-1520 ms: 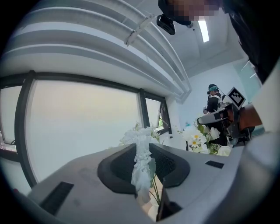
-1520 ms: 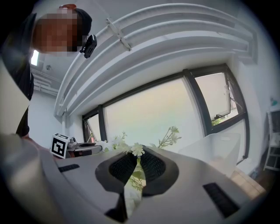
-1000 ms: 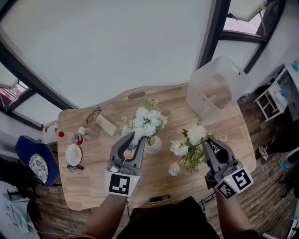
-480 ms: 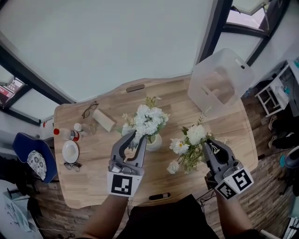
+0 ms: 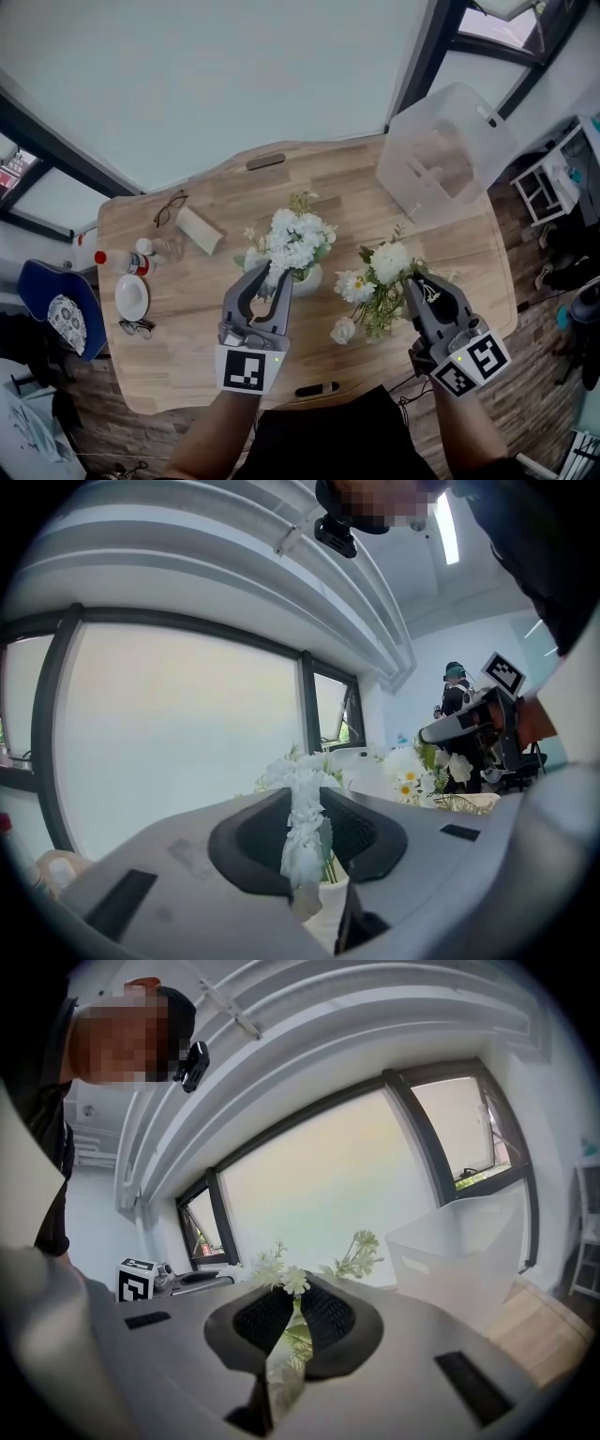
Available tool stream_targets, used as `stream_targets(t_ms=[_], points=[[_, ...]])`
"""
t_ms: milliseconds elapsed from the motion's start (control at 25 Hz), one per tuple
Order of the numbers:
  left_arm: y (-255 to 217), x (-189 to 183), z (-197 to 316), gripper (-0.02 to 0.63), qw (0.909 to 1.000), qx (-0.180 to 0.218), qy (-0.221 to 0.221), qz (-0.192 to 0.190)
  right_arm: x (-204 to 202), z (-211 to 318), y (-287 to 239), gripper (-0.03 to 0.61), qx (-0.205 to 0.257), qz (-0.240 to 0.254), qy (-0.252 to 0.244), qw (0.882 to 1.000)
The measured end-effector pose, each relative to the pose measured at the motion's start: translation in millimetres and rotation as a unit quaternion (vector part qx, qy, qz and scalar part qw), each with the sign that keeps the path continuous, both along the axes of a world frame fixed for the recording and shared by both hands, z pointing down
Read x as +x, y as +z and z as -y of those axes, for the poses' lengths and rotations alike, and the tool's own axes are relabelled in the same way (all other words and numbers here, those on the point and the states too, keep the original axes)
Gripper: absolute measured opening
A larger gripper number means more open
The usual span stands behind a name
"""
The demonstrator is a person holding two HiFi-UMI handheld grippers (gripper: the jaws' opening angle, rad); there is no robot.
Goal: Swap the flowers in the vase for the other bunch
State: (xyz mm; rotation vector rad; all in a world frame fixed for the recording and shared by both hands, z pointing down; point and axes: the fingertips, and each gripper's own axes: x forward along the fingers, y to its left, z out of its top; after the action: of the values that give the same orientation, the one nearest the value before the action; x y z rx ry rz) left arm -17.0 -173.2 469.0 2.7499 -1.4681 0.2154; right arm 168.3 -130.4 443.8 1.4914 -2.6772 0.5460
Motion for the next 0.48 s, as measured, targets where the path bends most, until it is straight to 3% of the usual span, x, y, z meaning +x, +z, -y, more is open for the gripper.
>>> stream_targets(t_ms=[480], points=[[-1.3, 1.0, -3.8, 0.107, 0.9998, 0.012, -0.001, 0.016, -5.6, 4.8, -3.5, 0.044, 0.006, 0.000, -0.004, 1.000]])
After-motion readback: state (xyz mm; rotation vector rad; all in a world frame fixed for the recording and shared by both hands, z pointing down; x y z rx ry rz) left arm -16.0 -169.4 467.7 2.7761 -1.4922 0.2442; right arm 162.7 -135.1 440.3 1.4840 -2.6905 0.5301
